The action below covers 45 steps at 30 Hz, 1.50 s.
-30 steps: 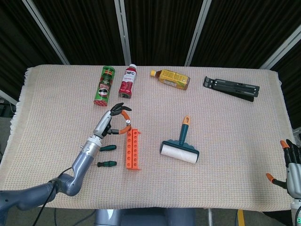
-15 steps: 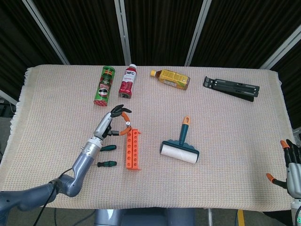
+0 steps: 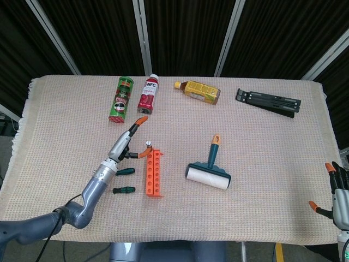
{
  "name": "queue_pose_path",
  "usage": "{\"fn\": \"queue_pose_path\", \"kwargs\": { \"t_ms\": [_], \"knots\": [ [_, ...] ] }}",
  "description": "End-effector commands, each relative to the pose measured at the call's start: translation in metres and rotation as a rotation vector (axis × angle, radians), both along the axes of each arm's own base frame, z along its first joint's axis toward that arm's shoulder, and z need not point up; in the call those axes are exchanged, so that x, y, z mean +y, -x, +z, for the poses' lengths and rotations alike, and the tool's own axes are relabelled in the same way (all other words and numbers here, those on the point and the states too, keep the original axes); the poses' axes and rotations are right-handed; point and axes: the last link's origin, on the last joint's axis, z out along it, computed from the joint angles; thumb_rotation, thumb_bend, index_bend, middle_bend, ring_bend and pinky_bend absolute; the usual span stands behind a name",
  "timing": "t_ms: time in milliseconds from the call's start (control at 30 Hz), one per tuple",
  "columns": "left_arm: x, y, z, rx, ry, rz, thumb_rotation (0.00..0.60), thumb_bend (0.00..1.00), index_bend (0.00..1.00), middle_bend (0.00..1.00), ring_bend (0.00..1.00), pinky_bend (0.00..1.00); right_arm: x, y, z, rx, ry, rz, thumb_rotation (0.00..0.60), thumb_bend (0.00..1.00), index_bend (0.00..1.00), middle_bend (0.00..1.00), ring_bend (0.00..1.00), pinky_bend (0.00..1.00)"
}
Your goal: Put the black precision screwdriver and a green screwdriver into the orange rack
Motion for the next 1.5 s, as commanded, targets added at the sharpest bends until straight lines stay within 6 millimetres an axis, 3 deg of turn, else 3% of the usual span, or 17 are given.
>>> {"fn": "queue_pose_path", "kwargs": {
  "t_ms": [33,133,200,367,433,533,667,767,1067,1267,1500],
  "knots": [
    [-0.002,0.001,0.003,0.018,-0.013,-0.017,0.6,0.38,0.0,0.0,0.0,0.0,0.0,0.0,0.0,-0.001,0.001,0.0,0.6,0.0,0.0,0.0,0.0,0.0],
    [-0.004,0.002,0.013,0.045,-0.059,-0.044,0.6,0.38,0.01,0.0,0.0,0.0,0.0,0.0,0.0,-0.004,0.002,0.0,0.6,0.0,0.0,0.0,0.0,0.0],
    [-0.007,0.004,0.022,0.064,-0.117,-0.064,0.6,0.4,0.09,0.01,0.0,0.0,0.001,0.001,0.001,-0.004,0.002,-0.001,0.6,0.0,0.0,0.0,0.0,0.0],
    [-0.023,0.02,0.052,0.197,-0.25,-0.095,0.6,0.55,0.46,0.11,0.0,0.0,0.001,0.001,0.001,-0.006,0.003,0.0,0.6,0.0,0.0,0.0,0.0,0.0],
    [-0.031,0.033,0.066,0.295,-0.287,-0.089,0.6,0.6,0.51,0.13,0.0,0.0,0.0,0.002,0.0,-0.007,-0.001,0.002,0.6,0.0,0.0,0.0,0.0,0.0],
    [-0.041,0.044,0.078,0.41,-0.296,-0.071,0.6,0.59,0.53,0.14,0.0,0.0,-0.001,0.002,-0.001,-0.011,-0.006,0.005,0.6,0.0,0.0,0.0,0.0,0.0],
    [-0.059,0.063,0.087,0.594,-0.25,-0.048,0.6,0.36,0.52,0.14,0.0,0.0,-0.004,0.001,-0.004,-0.014,-0.017,0.018,0.6,0.0,0.0,0.0,0.0,0.0],
    [-0.069,0.069,0.091,0.684,-0.216,-0.03,0.6,0.25,0.54,0.13,0.0,0.0,-0.006,0.0,-0.005,-0.015,-0.02,0.025,0.6,0.0,0.0,0.0,0.0,0.0],
    [-0.082,0.086,0.072,0.827,-0.091,0.031,0.6,0.15,0.49,0.1,0.0,0.0,-0.003,0.002,-0.005,-0.022,-0.017,0.027,0.6,0.0,0.0,0.0,0.0,0.0],
    [-0.08,0.084,0.051,0.815,-0.059,0.066,0.6,0.14,0.43,0.07,0.0,0.0,-0.001,0.003,-0.005,-0.024,-0.017,0.027,0.6,0.0,0.0,0.0,0.0,0.0],
    [-0.074,0.073,0.027,0.816,-0.048,0.05,0.6,0.31,0.46,0.05,0.0,0.0,0.0,0.004,-0.004,-0.027,-0.013,0.026,0.6,0.0,0.0,0.0,0.0,0.0]
  ]
}}
